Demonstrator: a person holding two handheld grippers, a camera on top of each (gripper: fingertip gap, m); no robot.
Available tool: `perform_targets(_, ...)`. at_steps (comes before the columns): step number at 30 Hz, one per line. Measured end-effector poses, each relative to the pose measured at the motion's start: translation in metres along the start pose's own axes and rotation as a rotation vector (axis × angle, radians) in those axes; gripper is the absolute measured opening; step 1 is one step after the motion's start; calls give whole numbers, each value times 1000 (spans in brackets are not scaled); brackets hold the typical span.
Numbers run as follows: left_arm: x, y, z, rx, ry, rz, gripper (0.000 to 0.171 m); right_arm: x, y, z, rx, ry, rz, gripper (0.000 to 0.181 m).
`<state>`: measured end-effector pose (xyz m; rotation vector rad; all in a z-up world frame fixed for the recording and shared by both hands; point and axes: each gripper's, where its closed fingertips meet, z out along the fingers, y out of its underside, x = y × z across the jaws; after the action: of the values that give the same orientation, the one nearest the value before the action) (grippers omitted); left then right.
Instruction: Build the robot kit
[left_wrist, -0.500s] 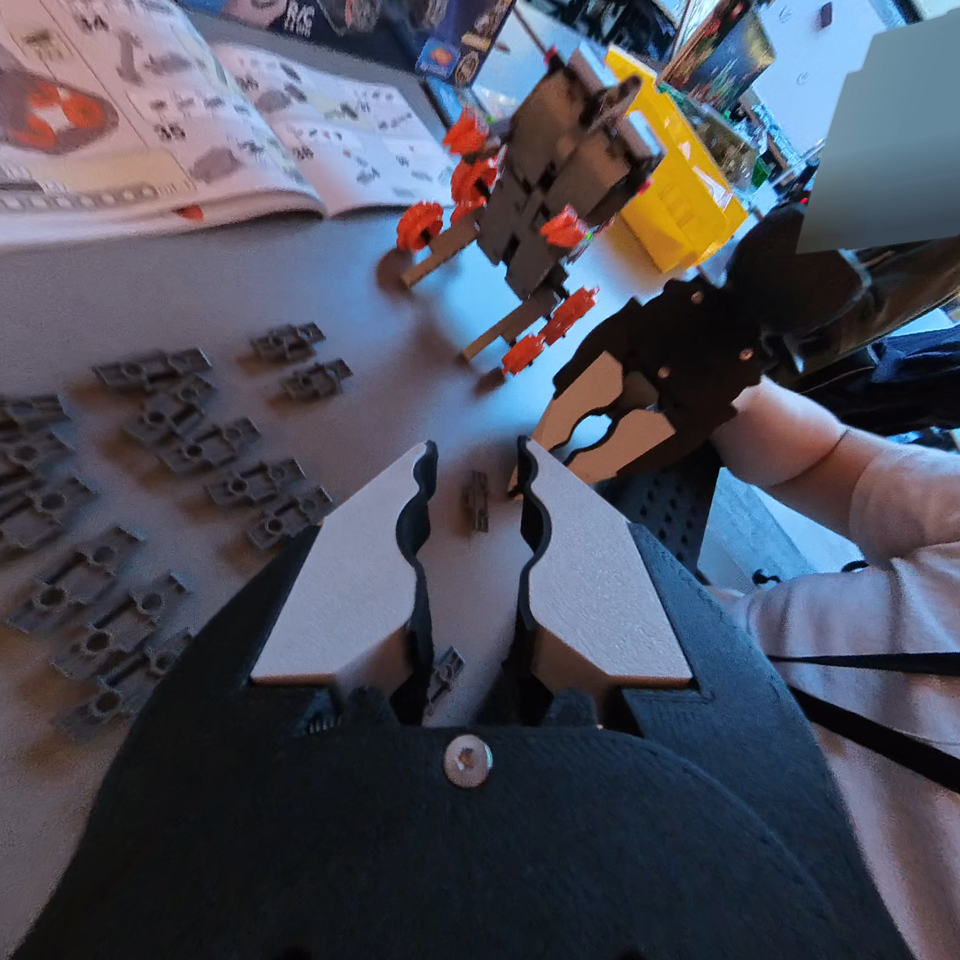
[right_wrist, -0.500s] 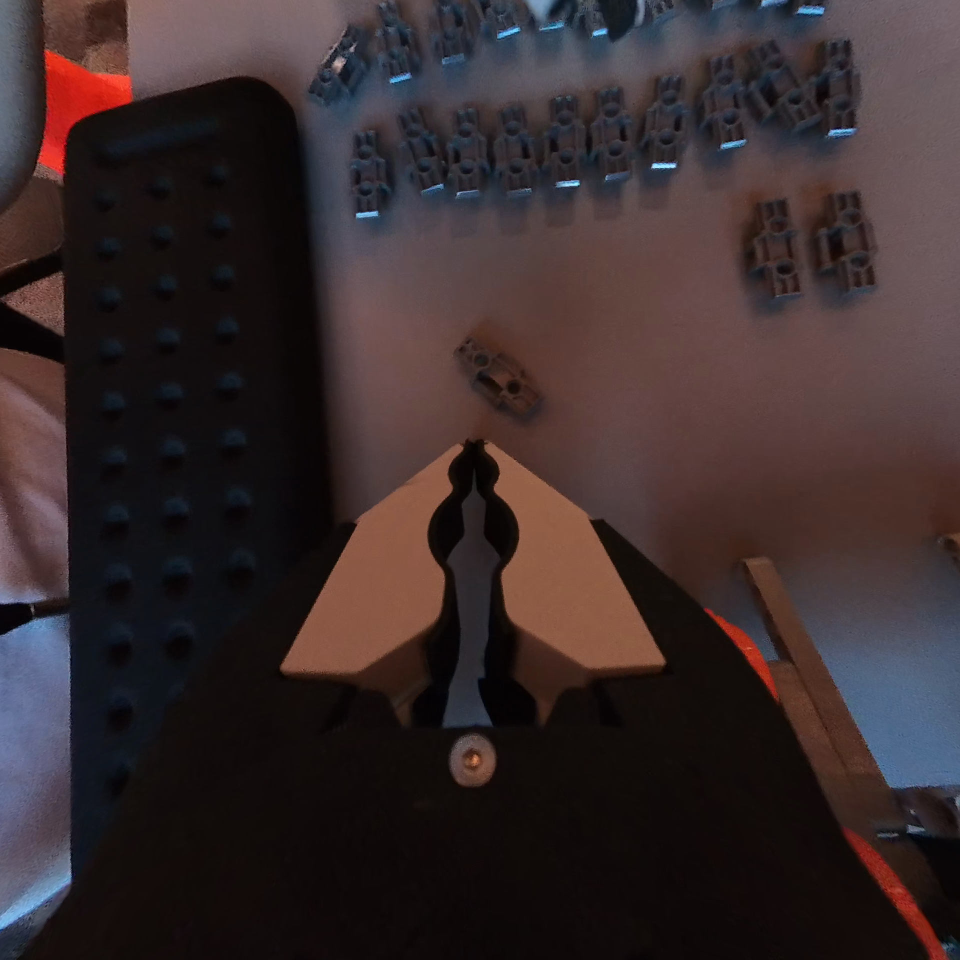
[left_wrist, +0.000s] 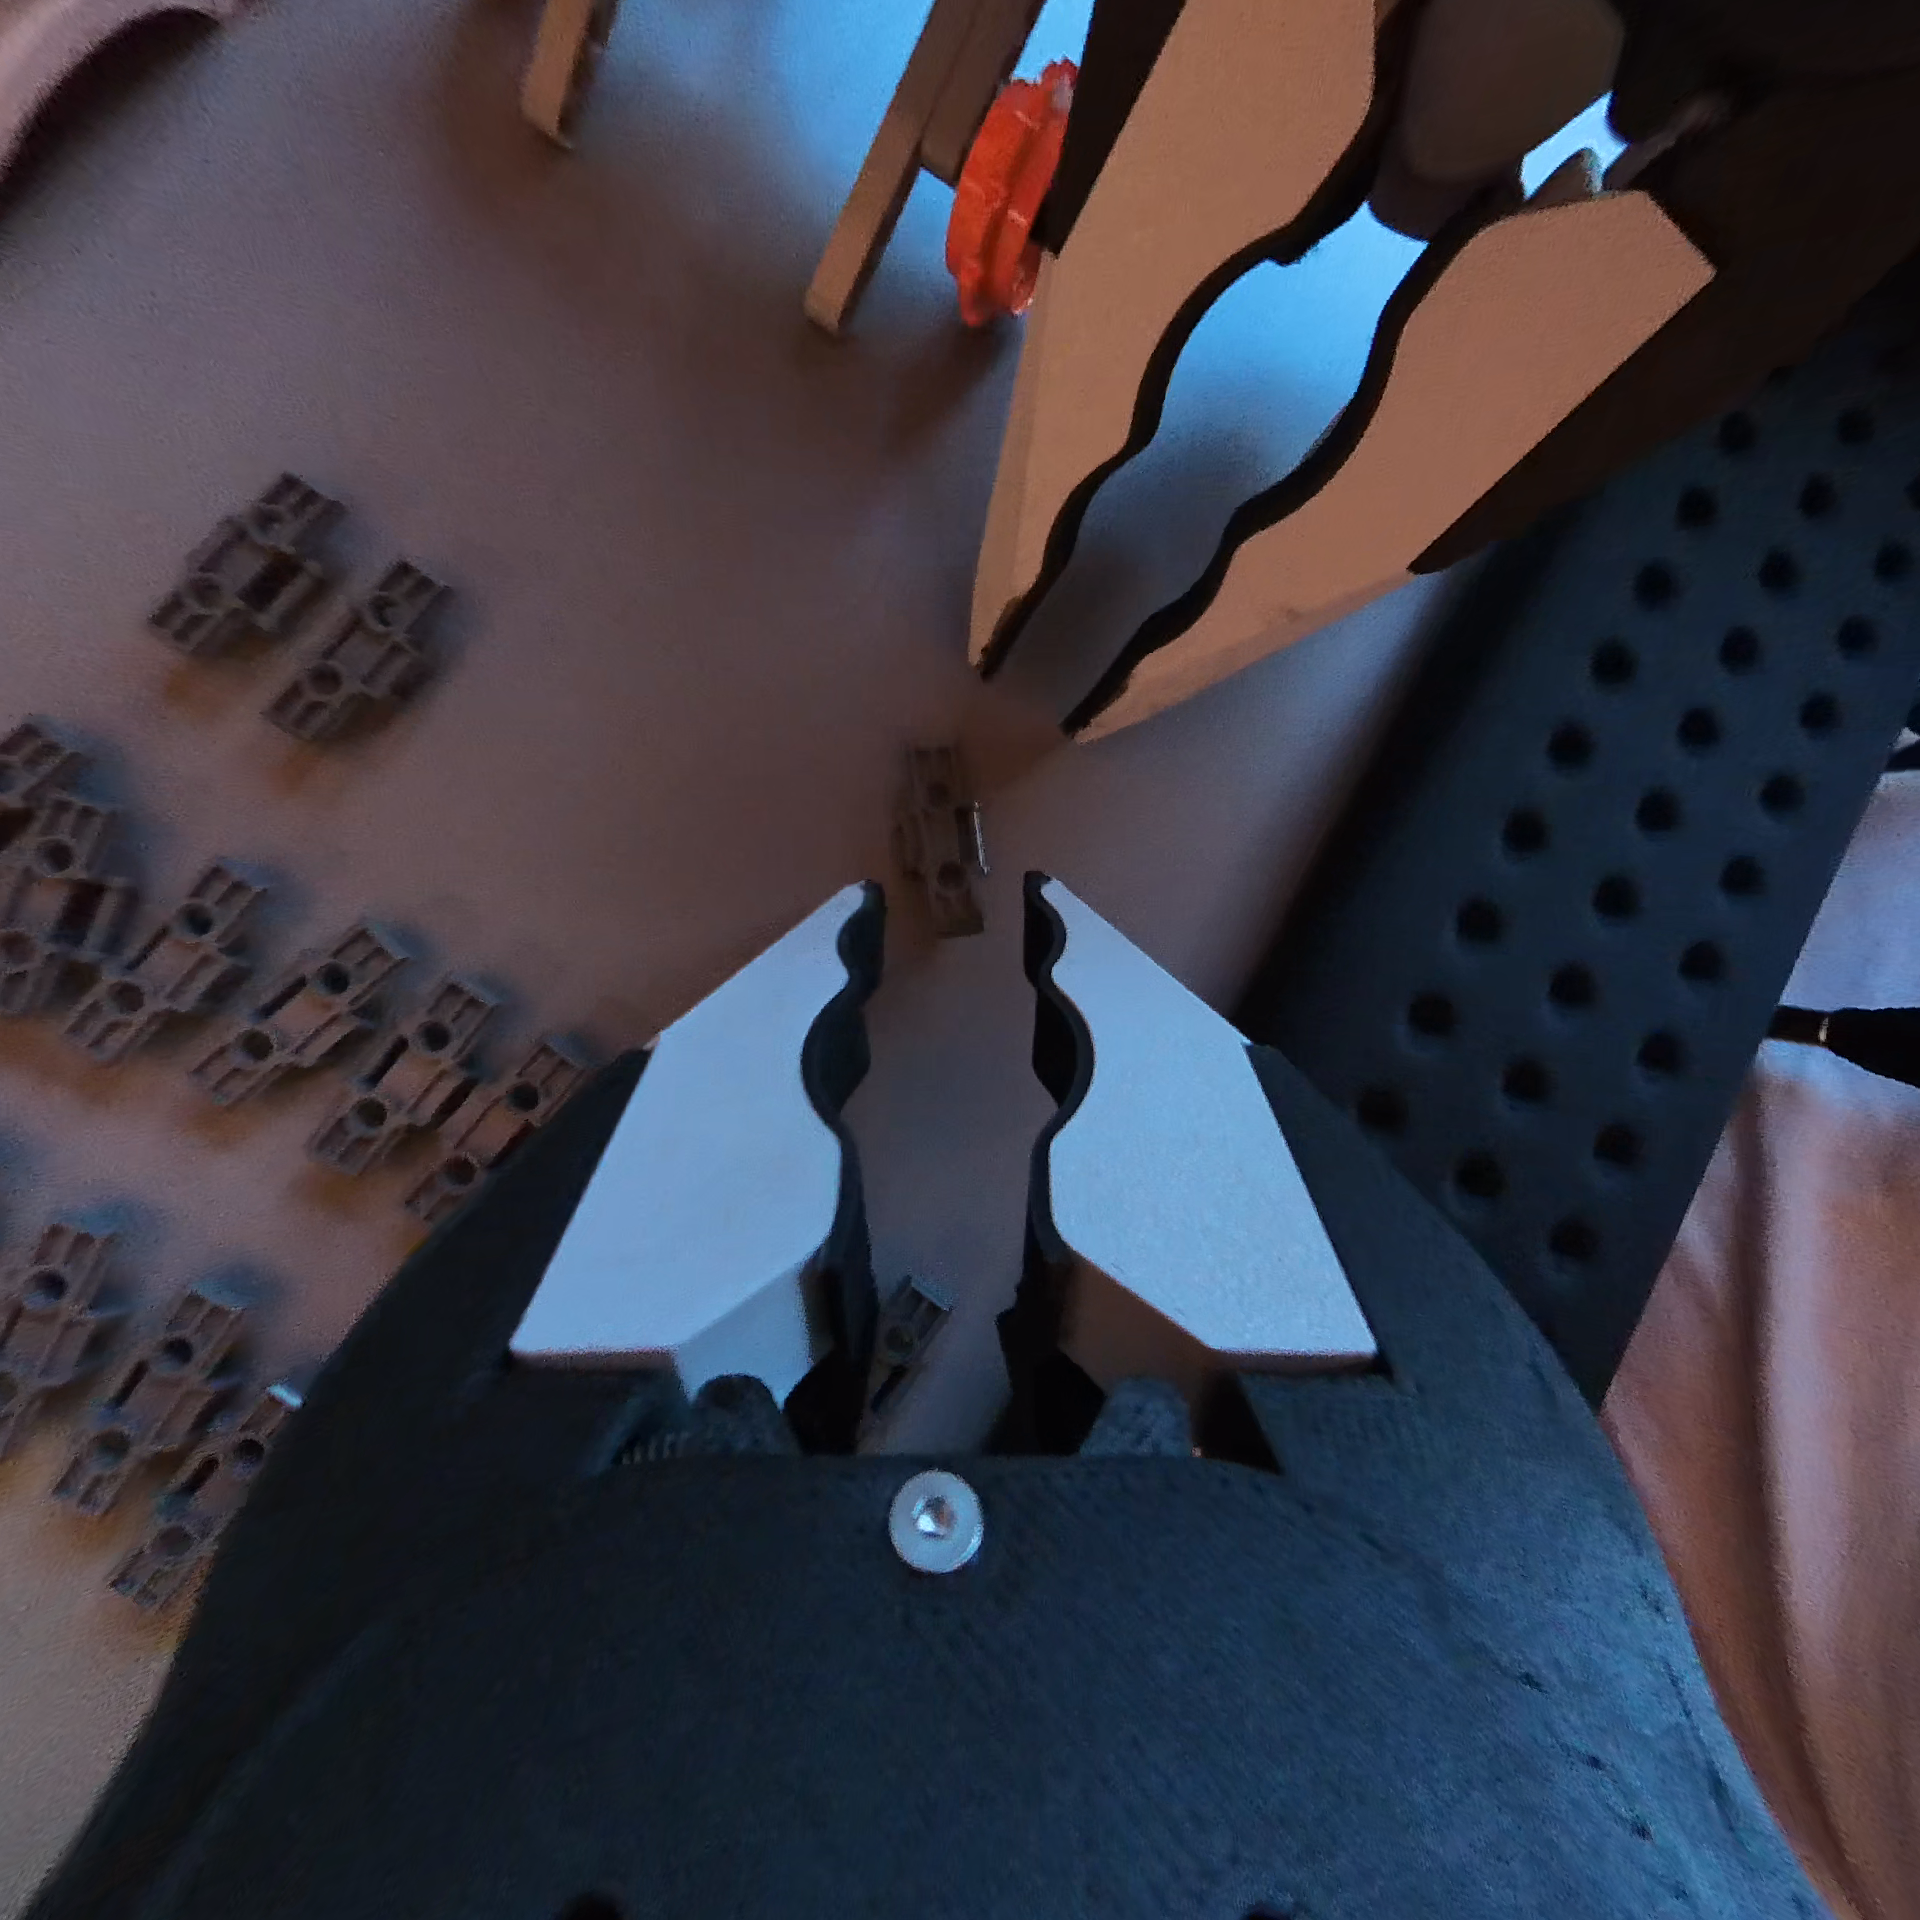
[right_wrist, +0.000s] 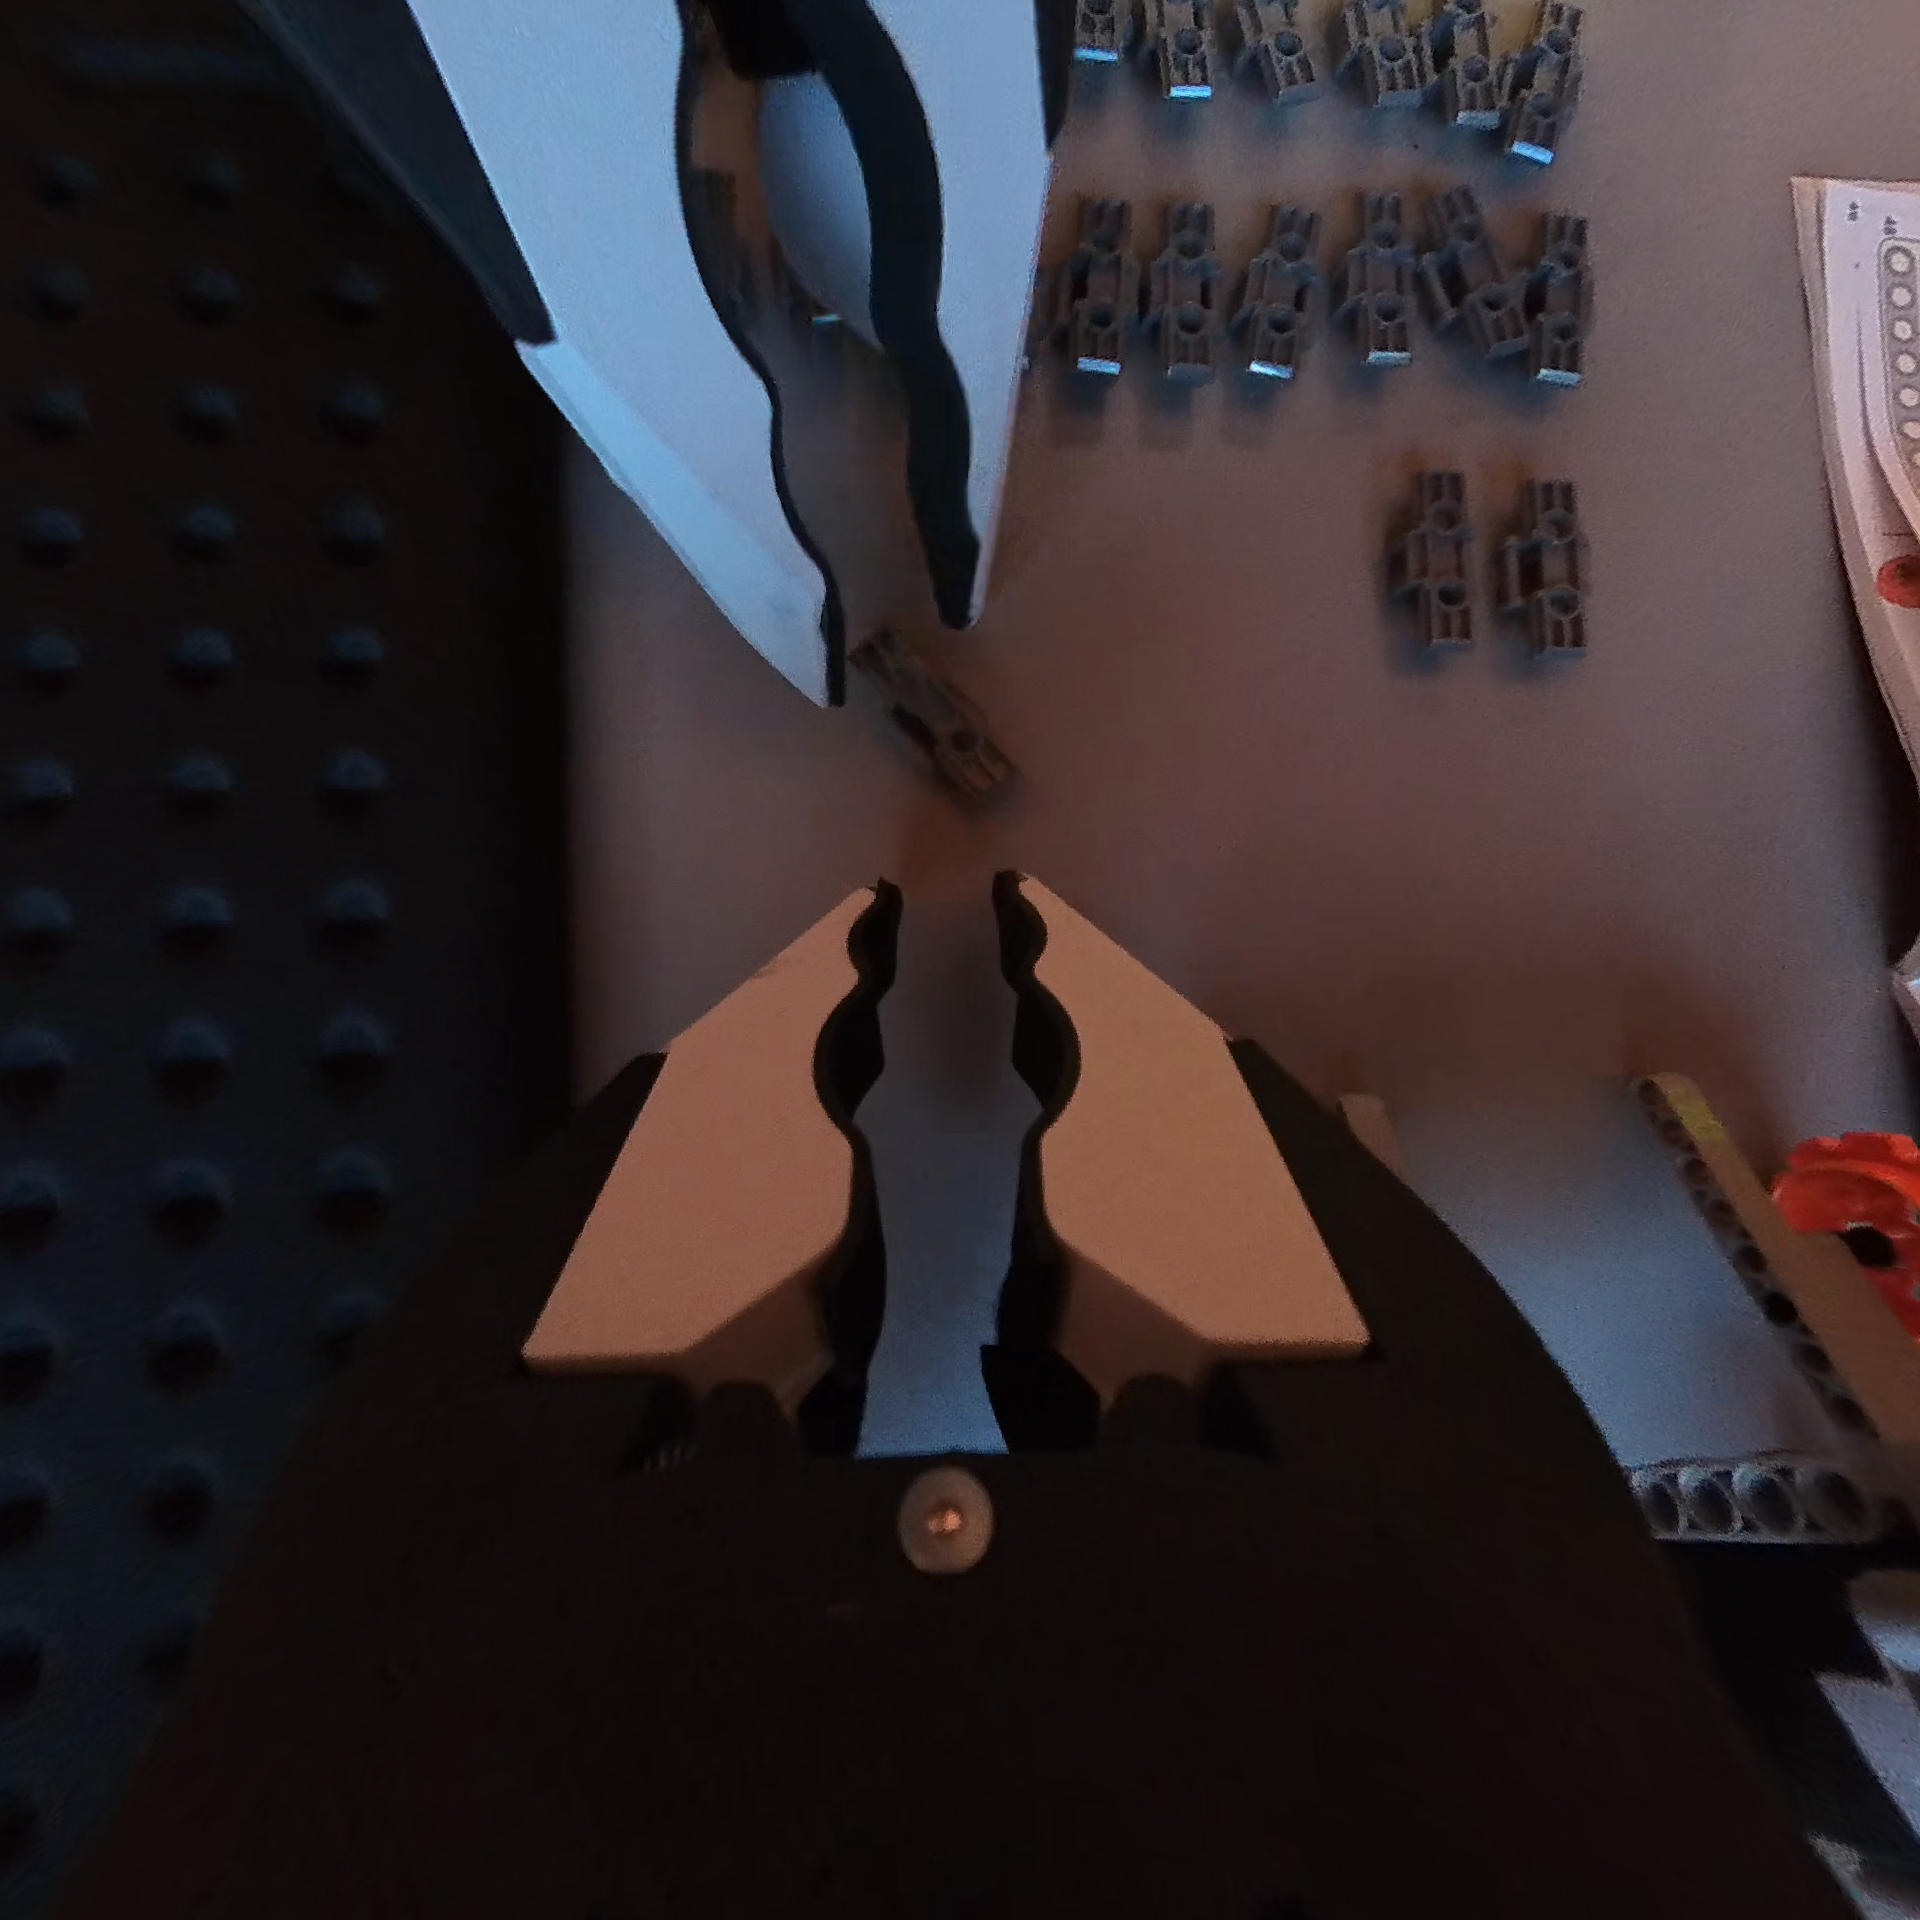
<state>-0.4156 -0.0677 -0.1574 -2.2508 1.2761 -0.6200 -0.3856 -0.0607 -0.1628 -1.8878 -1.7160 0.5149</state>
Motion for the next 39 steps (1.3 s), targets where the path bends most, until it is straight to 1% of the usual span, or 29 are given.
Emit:
perform_targets(2,-1,4,4,-42,-15,25,19,0,2,0,1,-1,14,19)
perform_targets(3,-1,3,5,-41,-21,47,11,0,2,-1,8,-4,21,18)
perform_targets(7,0,4,6,-71,-20,143,10,-4,3,-2,27,-20,46,19)
perform_targets(10,6,6,-1,-91,7,346,9,-6,-4,-10,101,-45,153,24)
perform_targets(12,15,2,-10,-84,17,509,9,-13,-17,-22,189,-130,281,25)
perform_targets(15,34,-8,-21,-35,43,765,9,-25,-34,-40,295,-325,481,26)
perform_targets(17,46,-10,-23,-32,93,876,9,-28,-40,-47,317,-402,561,26)
perform_targets(19,54,-11,-23,-63,134,943,9,-34,-37,-48,278,-453,598,25)
perform_targets(21,61,-14,-23,-67,169,993,9,-43,-31,-48,212,-502,623,25)
perform_targets(24,74,-20,-23,-57,216,1059,10,-55,-29,-51,184,-603,677,23)
perform_targets(25,78,-22,-22,-51,227,1082,10,-60,-28,-53,167,-648,695,19)
perform_targets(26,82,-24,-22,-47,241,1103,10,-64,-26,-54,154,-675,689,8)
perform_targets(30,91,-27,-21,-57,293,1113,10,-71,-19,-60,104,-703,691,8)
perform_targets(33,89,-34,-22,-35,248,1152,10,-72,-16,-63,99,-693,690,9)
perform_targets(36,95,-39,-27,-2,239,1194,10,-74,-18,-71,121,-704,674,7)
perform_targets(38,95,-42,-29,-8,247,1174,10,-74,-19,-74,137,-681,651,7)
perform_targets(39,93,-45,-30,-17,243,1124,10,-71,-20,-75,151,-667,657,7)
